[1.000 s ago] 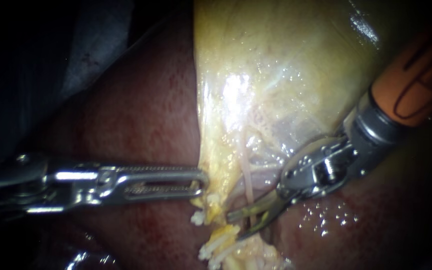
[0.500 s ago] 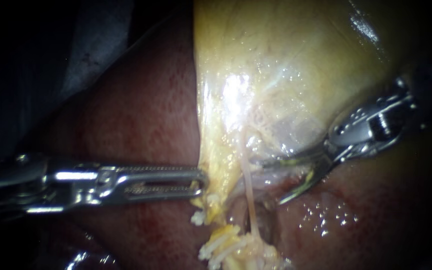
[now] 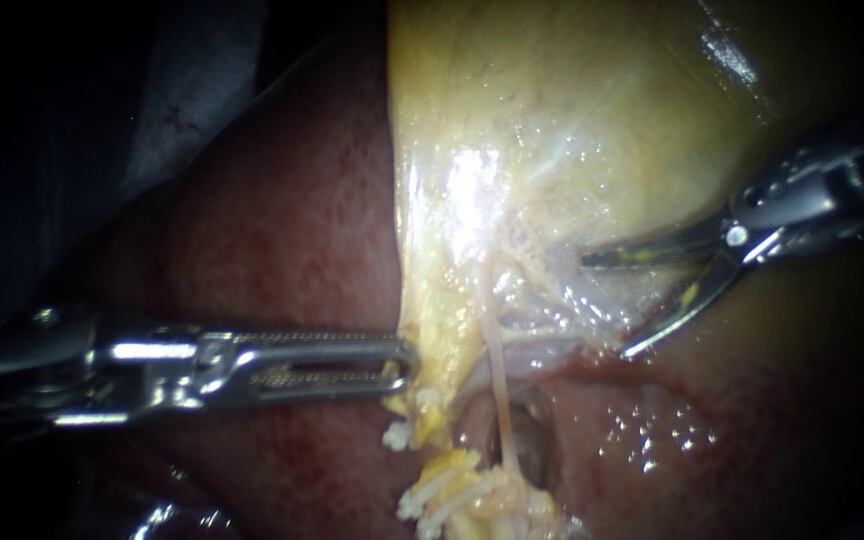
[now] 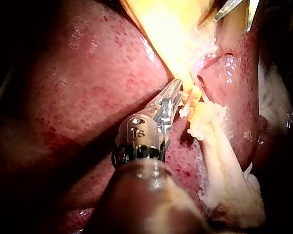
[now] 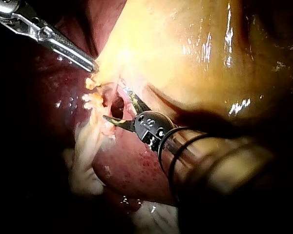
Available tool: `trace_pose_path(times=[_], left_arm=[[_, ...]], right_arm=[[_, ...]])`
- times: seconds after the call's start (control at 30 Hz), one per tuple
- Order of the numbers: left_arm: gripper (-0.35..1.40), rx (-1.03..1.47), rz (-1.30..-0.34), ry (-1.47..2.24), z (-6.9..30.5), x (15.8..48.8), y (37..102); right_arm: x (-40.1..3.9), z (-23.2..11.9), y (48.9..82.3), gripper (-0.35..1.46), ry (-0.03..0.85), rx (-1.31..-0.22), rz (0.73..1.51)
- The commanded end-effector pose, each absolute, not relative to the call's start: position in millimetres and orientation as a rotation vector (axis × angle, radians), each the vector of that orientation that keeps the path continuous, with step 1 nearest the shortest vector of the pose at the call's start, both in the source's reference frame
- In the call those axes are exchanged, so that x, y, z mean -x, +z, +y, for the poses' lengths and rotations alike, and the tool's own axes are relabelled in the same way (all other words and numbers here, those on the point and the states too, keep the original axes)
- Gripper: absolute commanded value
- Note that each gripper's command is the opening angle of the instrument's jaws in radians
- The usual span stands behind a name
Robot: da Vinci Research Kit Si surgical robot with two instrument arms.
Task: Go back from the cut left tube
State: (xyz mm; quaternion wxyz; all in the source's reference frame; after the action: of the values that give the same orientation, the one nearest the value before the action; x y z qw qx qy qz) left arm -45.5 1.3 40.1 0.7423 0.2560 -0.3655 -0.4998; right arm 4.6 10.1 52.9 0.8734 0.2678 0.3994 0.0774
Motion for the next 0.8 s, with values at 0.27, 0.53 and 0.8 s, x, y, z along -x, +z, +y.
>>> trace_pose_path(times=[0.27,0.53,0.8], left_arm=[[-0.35,-0.555,-0.806,-1.112,2.6,45.9,39.3],[-0.35,-0.547,-0.863,-1.125,3.9,46.8,38.9],[-0.35,-0.518,-0.918,-1.108,5.0,47.8,39.4]], right_arm=[[-4.1,10.3,52.6,0.84,0.167,-0.558,0.835],[-3.9,10.3,52.6,0.84,0.166,-0.558,0.835],[-3.9,10.2,52.5,0.84,0.165,-0.558,0.835]])
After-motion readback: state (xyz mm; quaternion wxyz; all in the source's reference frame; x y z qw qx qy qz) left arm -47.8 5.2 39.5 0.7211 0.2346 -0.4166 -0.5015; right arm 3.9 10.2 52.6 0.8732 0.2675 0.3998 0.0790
